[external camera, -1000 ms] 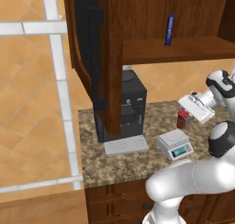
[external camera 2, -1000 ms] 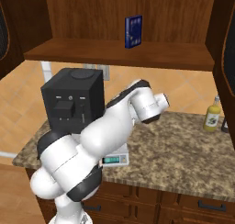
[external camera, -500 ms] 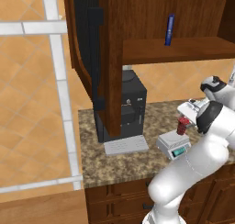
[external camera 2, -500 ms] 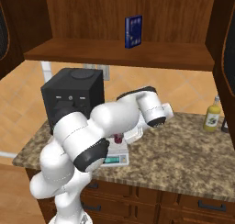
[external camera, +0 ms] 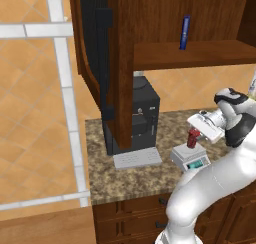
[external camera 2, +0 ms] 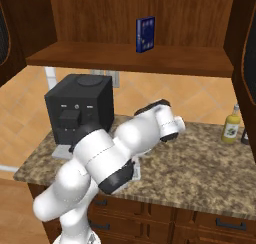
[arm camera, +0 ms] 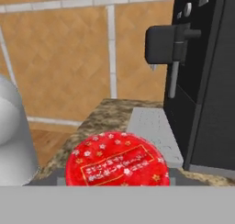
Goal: Pick the yogurt and place it on the digital scale for weighing, and close the cabinet.
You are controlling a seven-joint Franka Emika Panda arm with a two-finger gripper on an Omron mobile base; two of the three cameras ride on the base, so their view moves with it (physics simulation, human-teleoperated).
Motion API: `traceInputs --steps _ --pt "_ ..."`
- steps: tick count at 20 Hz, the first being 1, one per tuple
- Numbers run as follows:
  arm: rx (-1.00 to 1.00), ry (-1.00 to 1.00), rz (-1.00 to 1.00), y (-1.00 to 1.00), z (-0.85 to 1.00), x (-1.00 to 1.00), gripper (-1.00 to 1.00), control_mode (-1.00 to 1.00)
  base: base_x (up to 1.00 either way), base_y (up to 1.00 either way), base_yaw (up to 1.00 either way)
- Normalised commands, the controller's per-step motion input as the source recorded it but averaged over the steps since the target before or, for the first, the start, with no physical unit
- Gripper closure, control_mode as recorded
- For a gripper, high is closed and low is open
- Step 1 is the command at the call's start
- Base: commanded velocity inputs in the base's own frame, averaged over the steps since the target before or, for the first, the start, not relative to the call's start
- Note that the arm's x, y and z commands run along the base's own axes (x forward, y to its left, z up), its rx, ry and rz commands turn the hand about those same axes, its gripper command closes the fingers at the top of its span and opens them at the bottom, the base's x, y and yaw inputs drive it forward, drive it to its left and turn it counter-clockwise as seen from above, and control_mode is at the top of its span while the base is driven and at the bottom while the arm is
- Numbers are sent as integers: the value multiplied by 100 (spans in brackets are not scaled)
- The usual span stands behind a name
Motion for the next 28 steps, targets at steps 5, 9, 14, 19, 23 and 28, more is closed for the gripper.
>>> traceInputs --steps 5,9,14,19,23,28 --pt "0 -2 0 0 -43 12 100 -100 0 0 0" --pt "0 -2 0 1 -38 -24 100 -100 0 0 0" --pt "0 -11 0 14 -15 -46 100 -100 0 0 0" --pt "-4 -12 -7 51 -28 -4 -100 -100 0 0 0" --pt "0 -2 -8 9 -16 -9 -100 -100 0 0 0" --pt "0 0 -4 0 0 -35 -100 -100 0 0 0"
